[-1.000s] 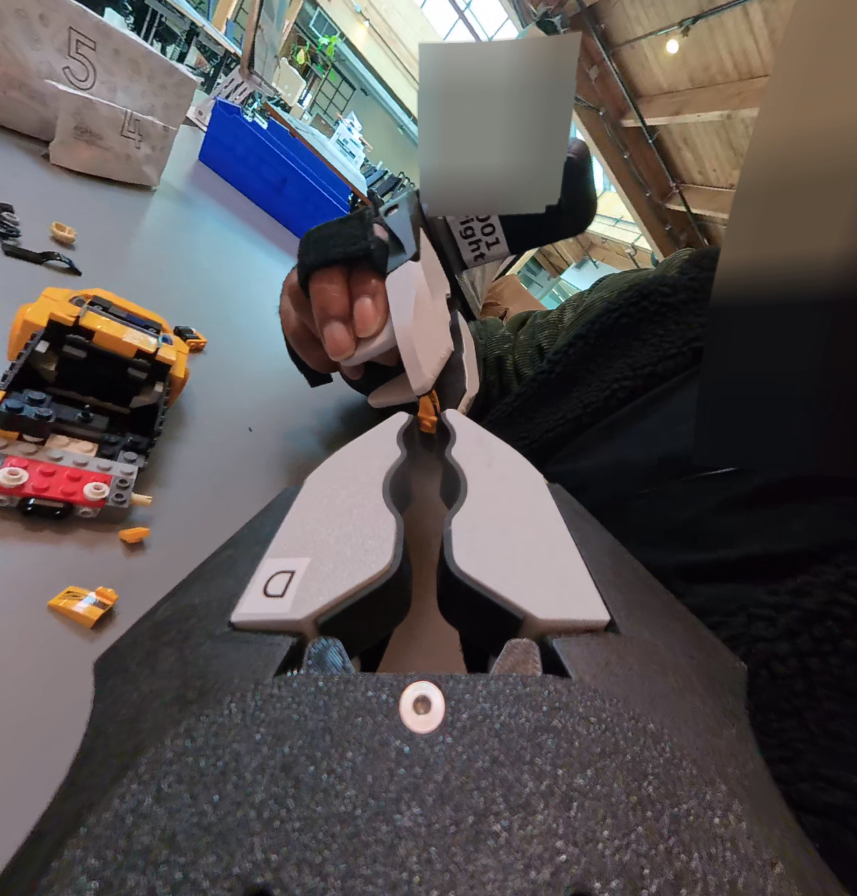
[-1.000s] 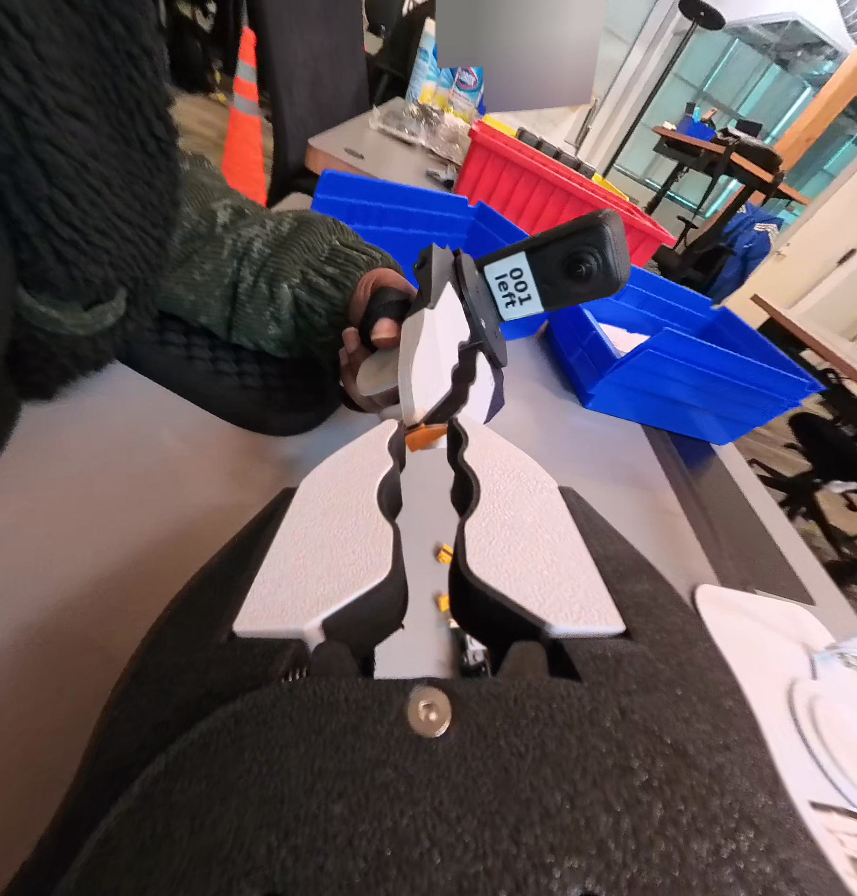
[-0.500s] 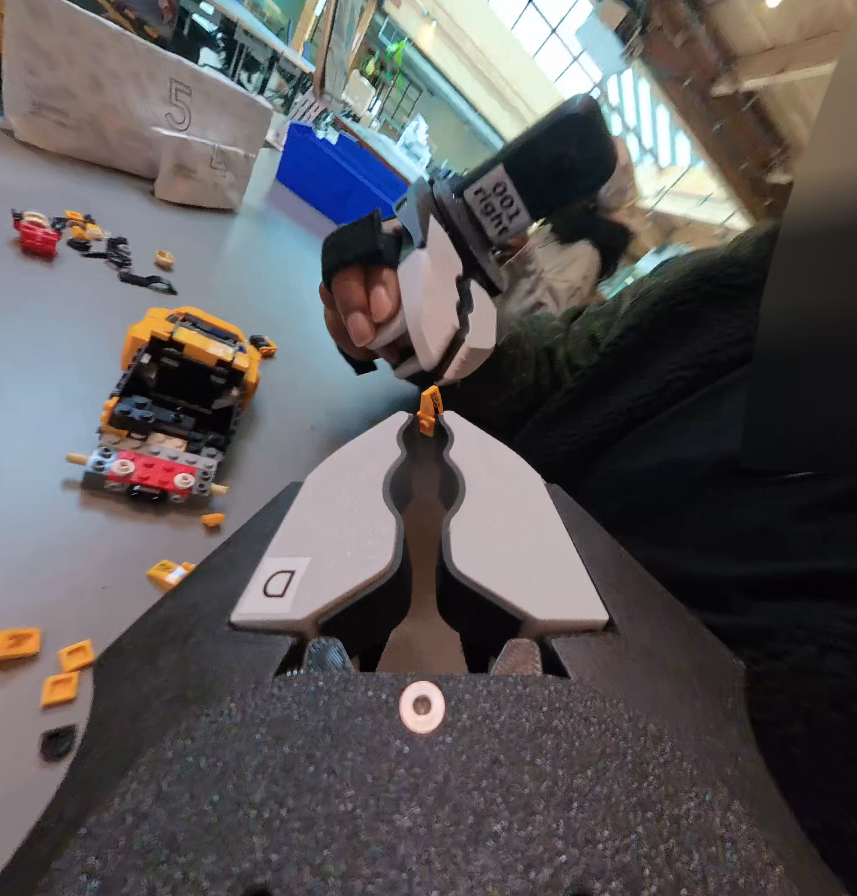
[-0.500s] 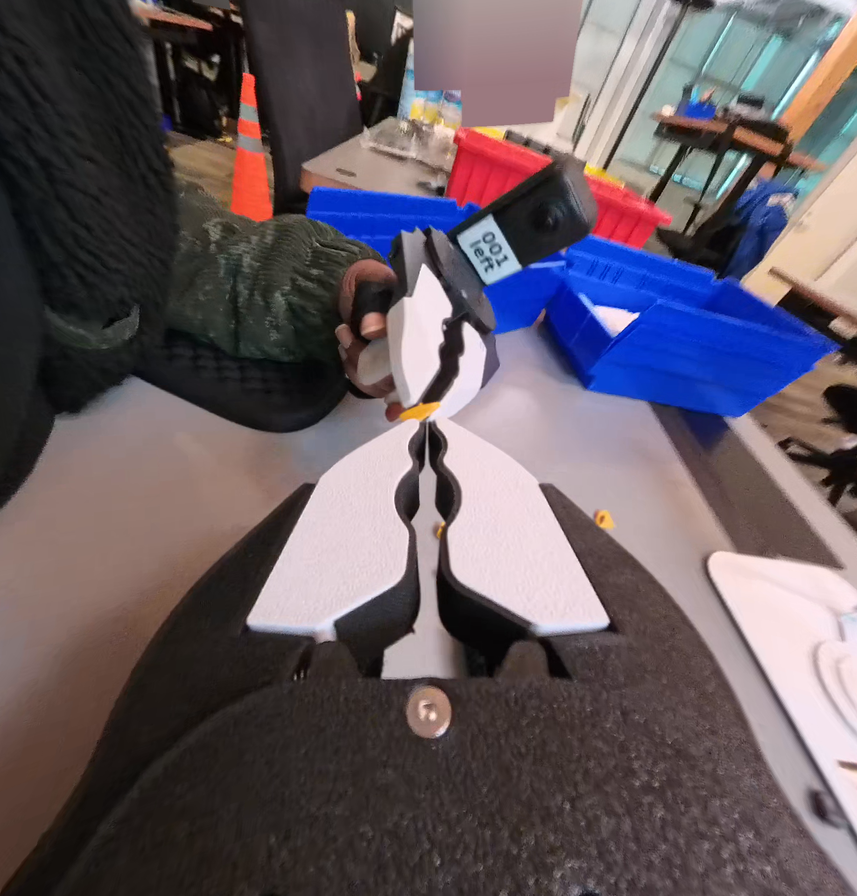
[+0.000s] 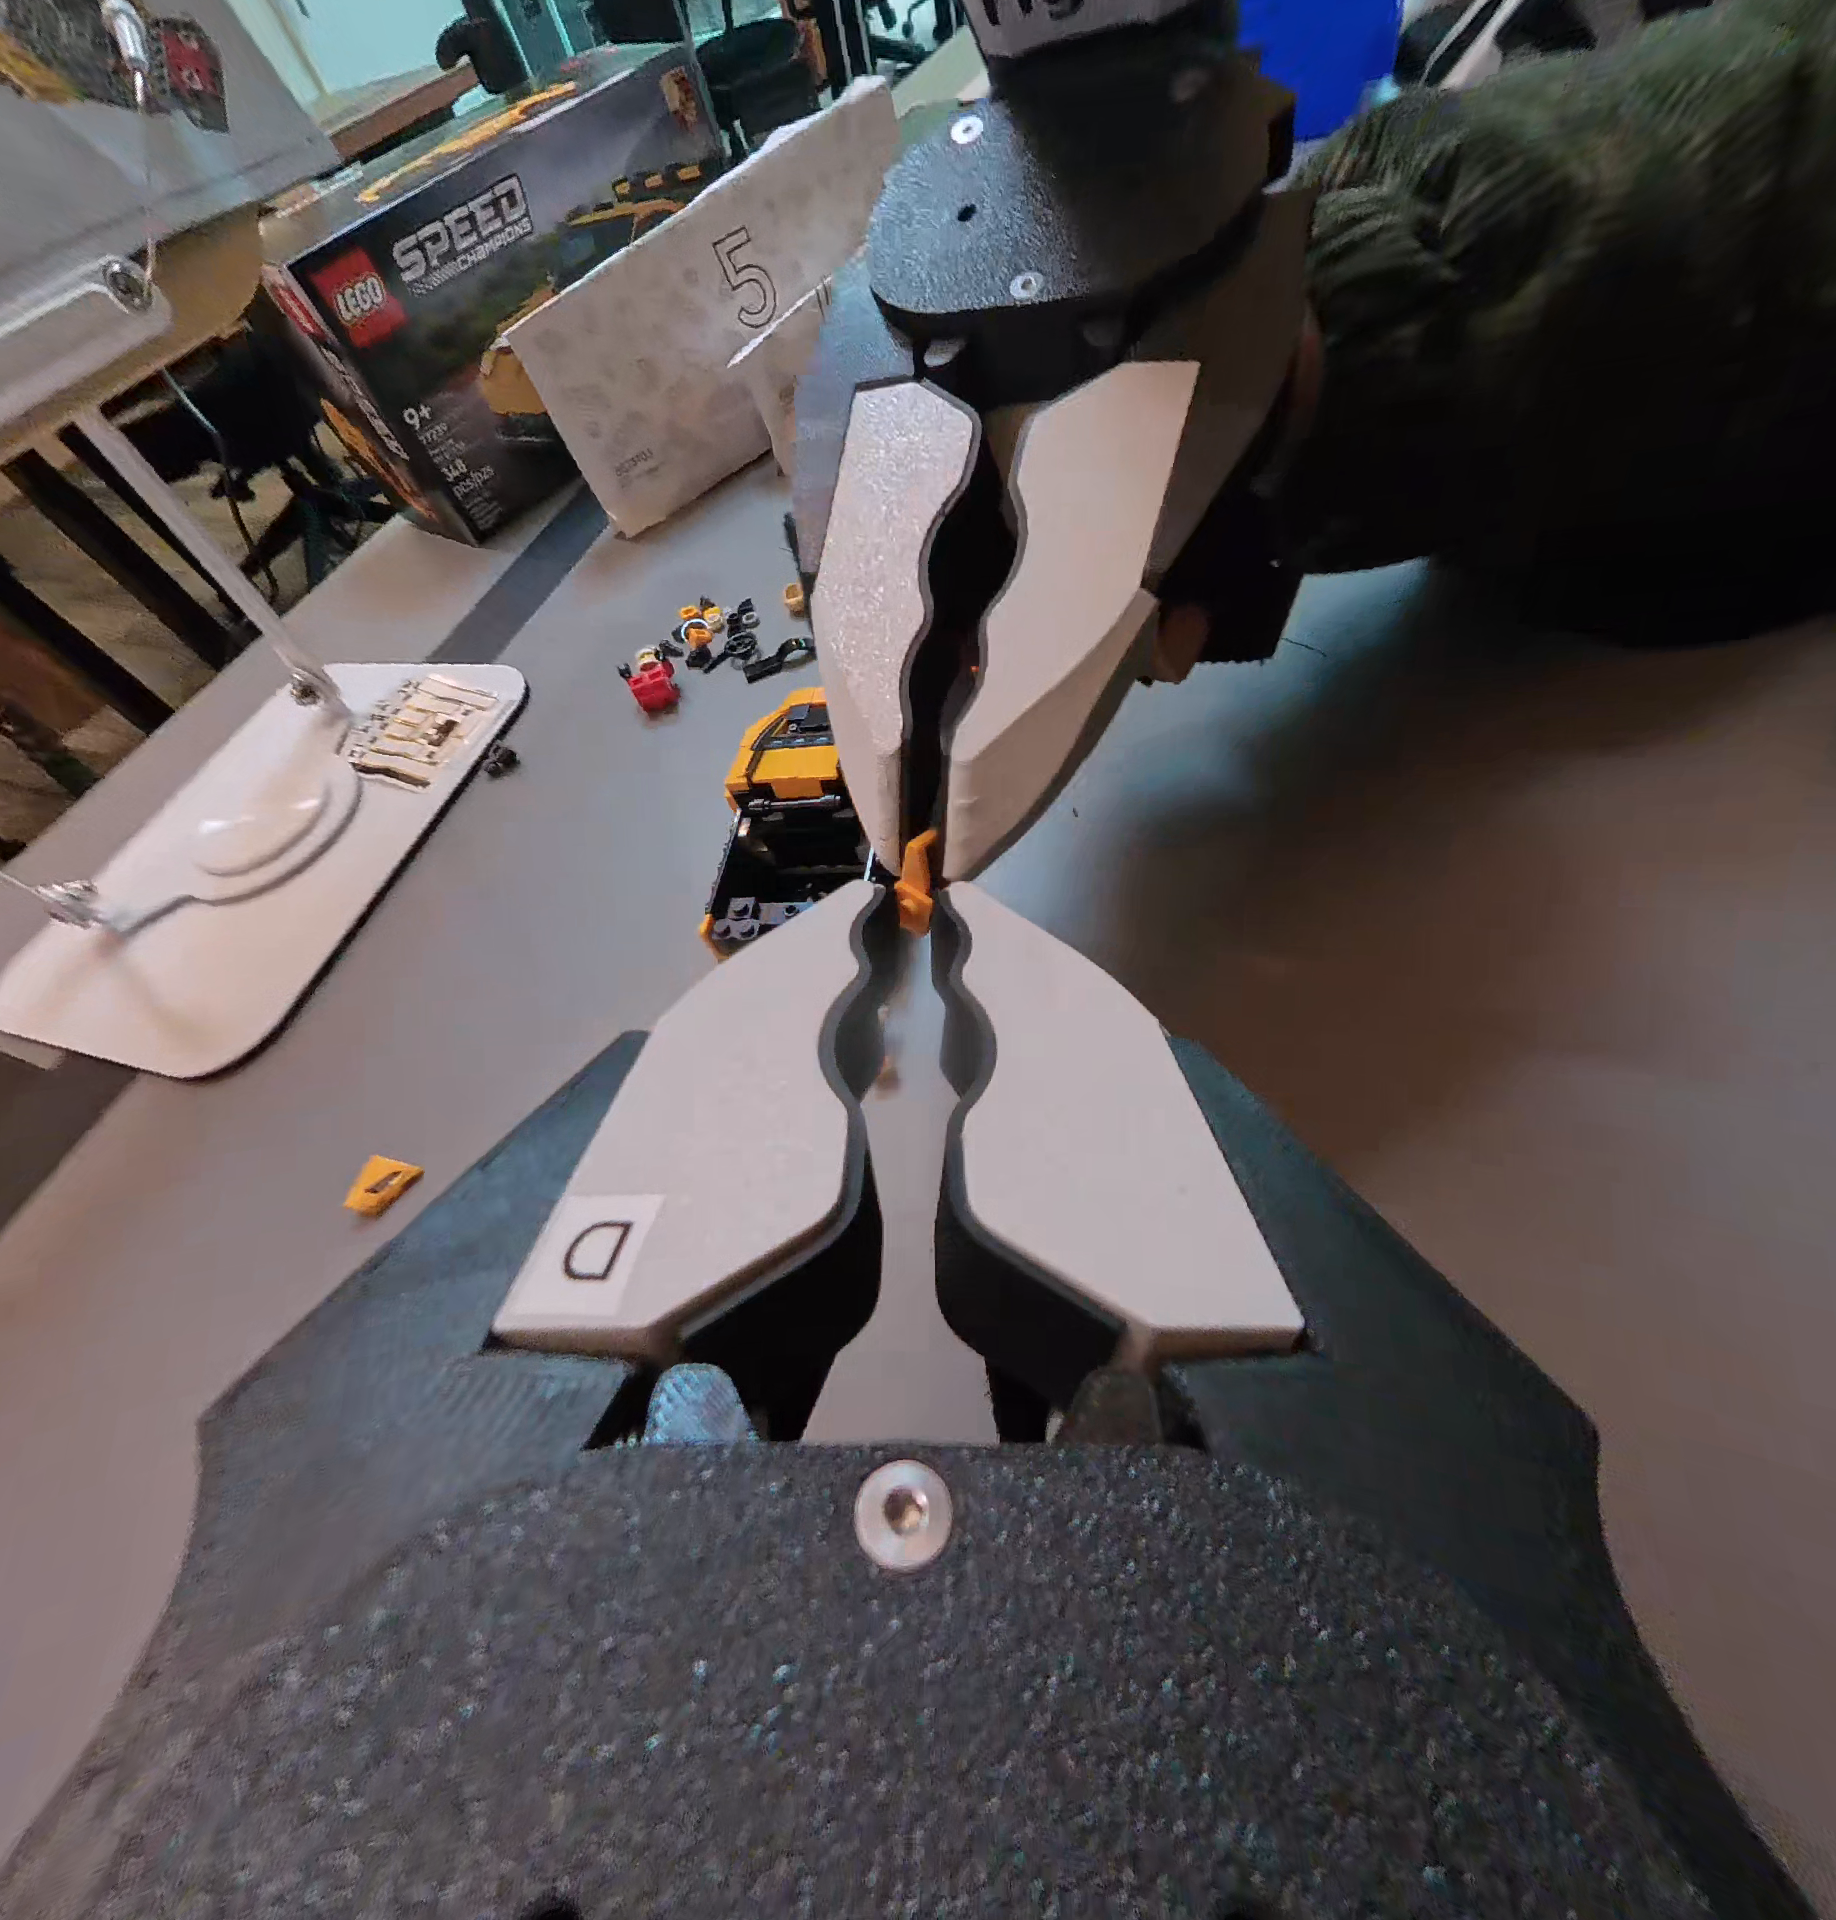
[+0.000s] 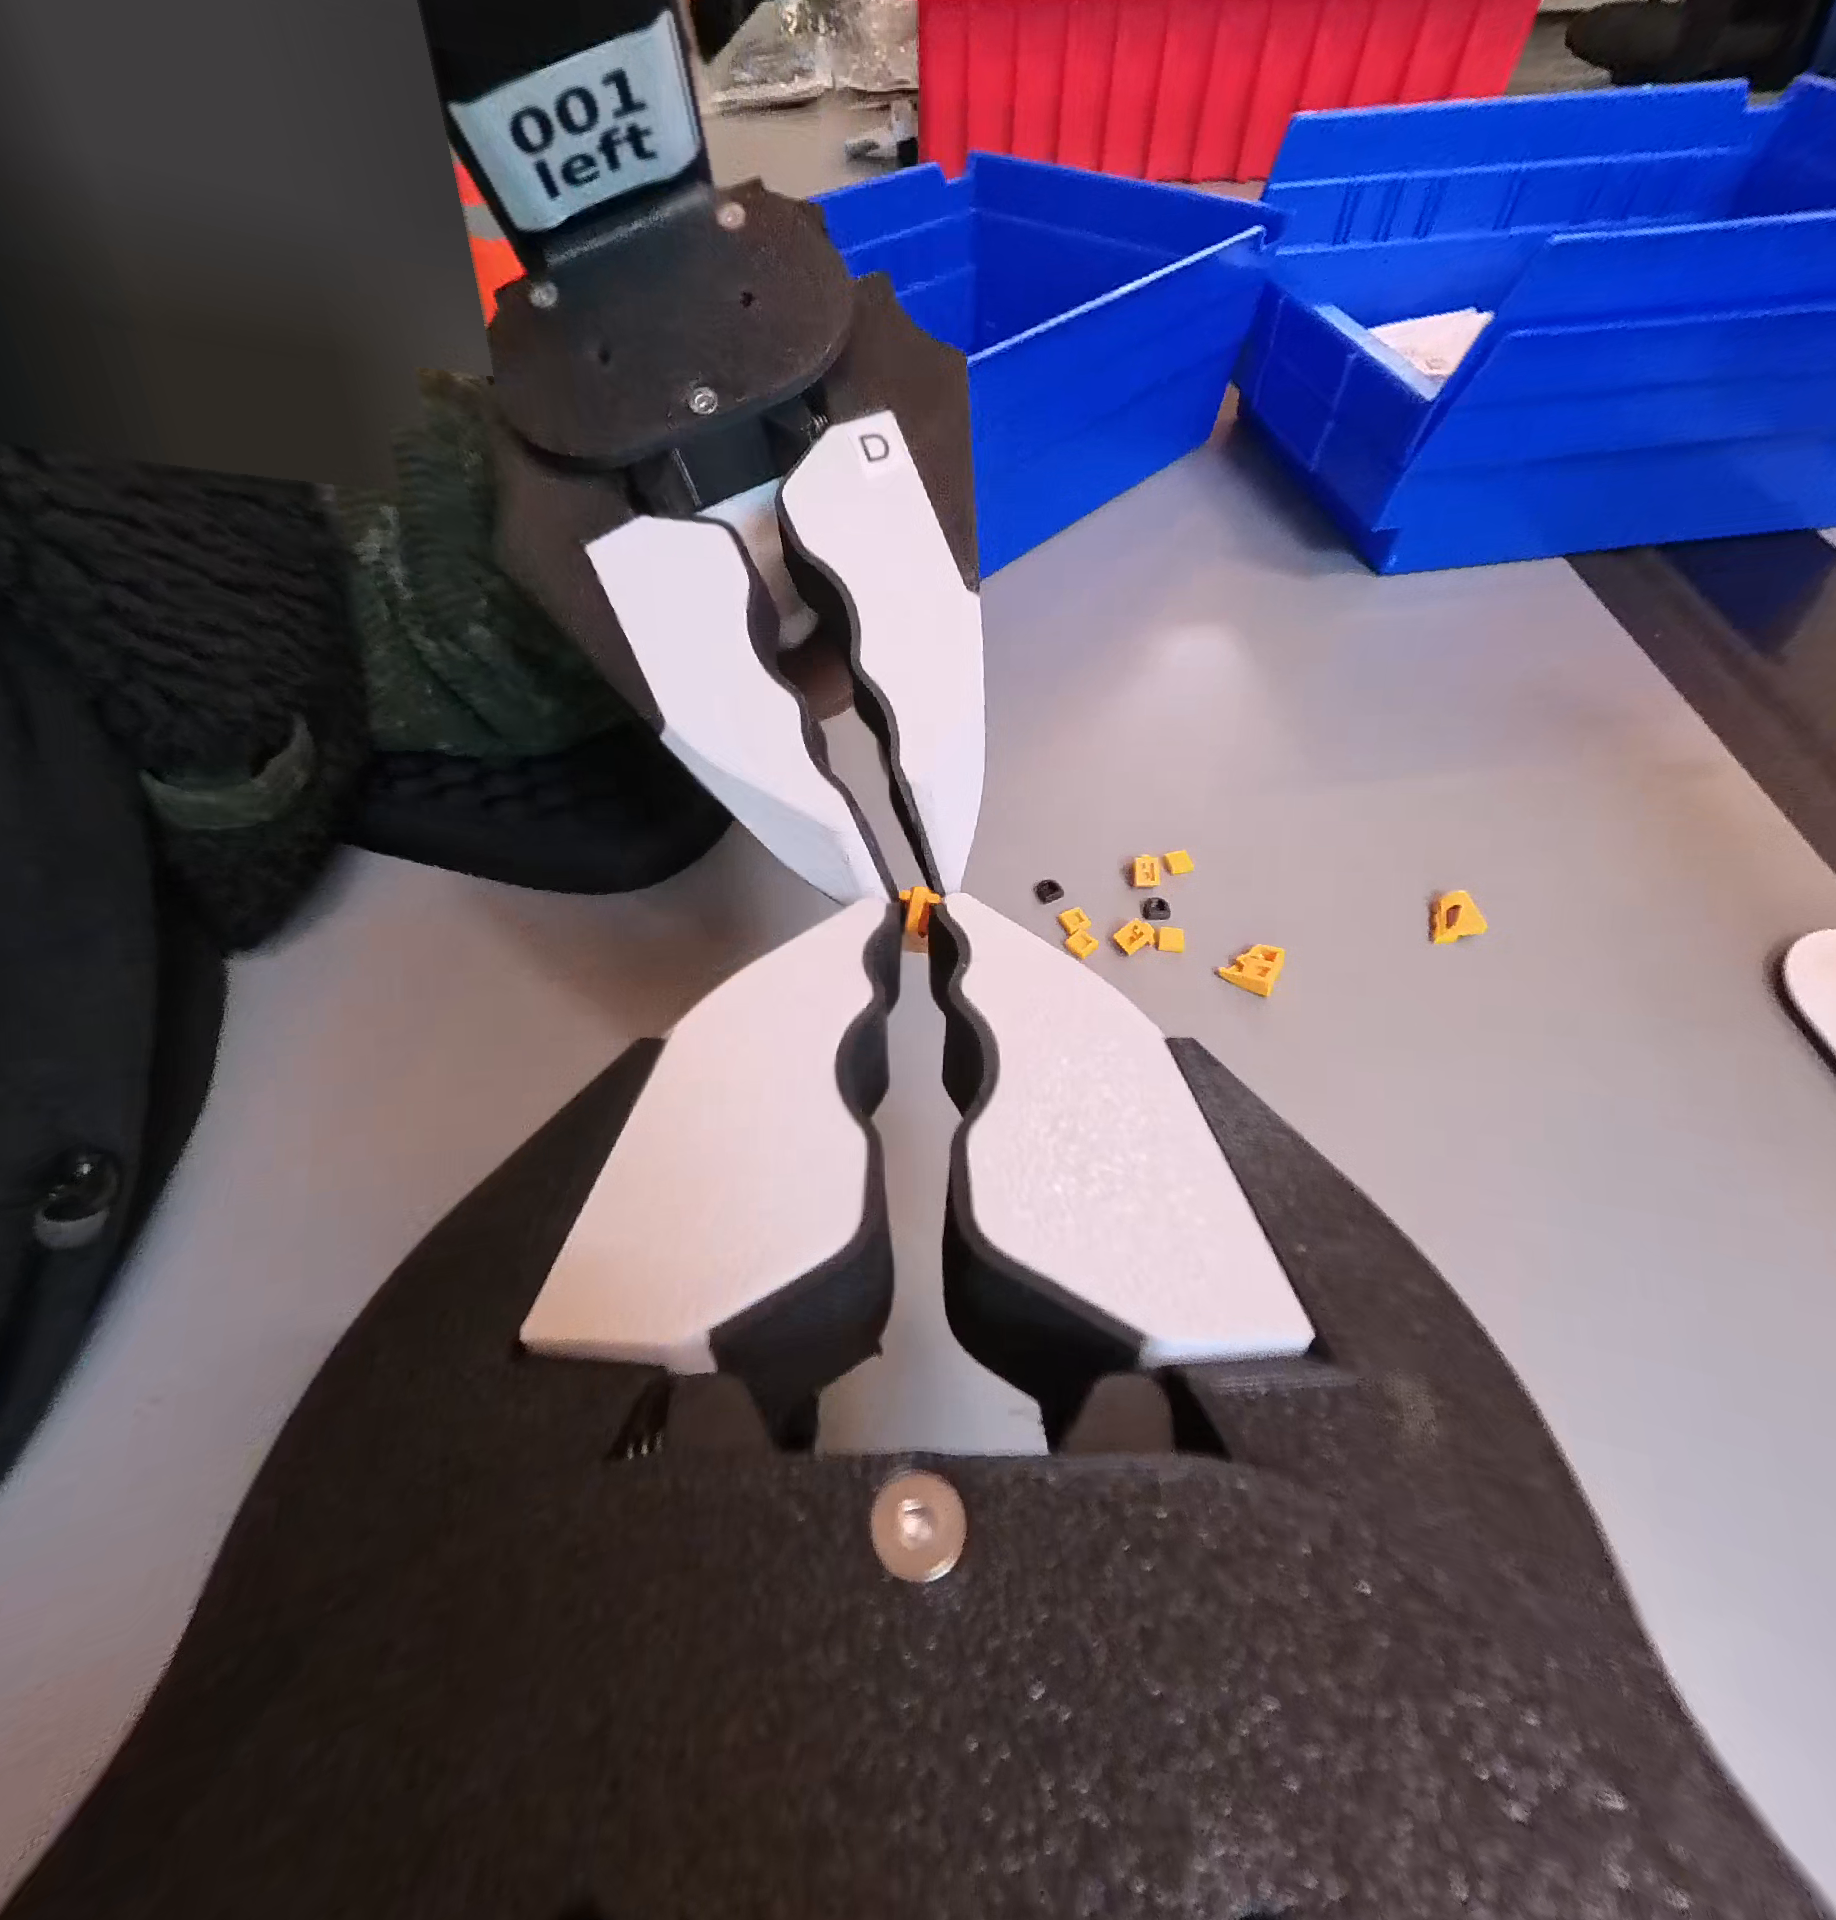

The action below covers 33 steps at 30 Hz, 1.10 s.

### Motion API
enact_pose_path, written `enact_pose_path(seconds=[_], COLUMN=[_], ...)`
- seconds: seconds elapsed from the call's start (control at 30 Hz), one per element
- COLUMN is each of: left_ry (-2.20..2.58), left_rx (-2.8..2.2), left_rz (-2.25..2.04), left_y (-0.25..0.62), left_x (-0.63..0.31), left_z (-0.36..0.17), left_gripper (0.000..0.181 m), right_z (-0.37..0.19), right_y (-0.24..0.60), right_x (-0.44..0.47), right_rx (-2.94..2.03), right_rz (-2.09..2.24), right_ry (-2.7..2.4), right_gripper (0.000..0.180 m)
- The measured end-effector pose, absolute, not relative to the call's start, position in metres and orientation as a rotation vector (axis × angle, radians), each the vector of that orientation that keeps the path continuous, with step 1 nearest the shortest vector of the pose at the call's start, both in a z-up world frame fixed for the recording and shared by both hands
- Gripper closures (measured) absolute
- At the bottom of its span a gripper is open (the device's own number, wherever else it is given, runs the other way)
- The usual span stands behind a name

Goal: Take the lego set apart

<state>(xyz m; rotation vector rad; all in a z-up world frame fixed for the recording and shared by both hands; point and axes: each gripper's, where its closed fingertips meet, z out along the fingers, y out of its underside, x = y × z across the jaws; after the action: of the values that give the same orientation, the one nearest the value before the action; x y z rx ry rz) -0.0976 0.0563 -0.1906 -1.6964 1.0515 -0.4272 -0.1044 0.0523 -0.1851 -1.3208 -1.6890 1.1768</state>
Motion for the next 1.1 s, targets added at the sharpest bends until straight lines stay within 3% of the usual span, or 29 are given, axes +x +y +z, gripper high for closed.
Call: enact_pose_path(seconds=[0.57, 1.0, 1.1], left_ry=[0.703, 0.783, 0.778], left_rx=[-1.79, -1.739, -1.734], left_rz=[-1.486, -1.3, -1.425], left_y=[0.03, 0.032, 0.025], left_x=[-0.085, -0.086, -0.086], left_z=[-0.178, -0.175, -0.174], left_gripper=[0.176, 0.169, 0.179], right_z=[-0.175, -0.177, -0.175], right_y=[0.027, 0.024, 0.019], right_x=[-0.092, -0.089, -0.089], right_rx=[-0.543, -0.538, -0.519], right_rz=[0.266, 0.373, 0.392], right_ry=[-1.897, -1.895, -1.892], right_gripper=[0.177, 0.177, 0.177])
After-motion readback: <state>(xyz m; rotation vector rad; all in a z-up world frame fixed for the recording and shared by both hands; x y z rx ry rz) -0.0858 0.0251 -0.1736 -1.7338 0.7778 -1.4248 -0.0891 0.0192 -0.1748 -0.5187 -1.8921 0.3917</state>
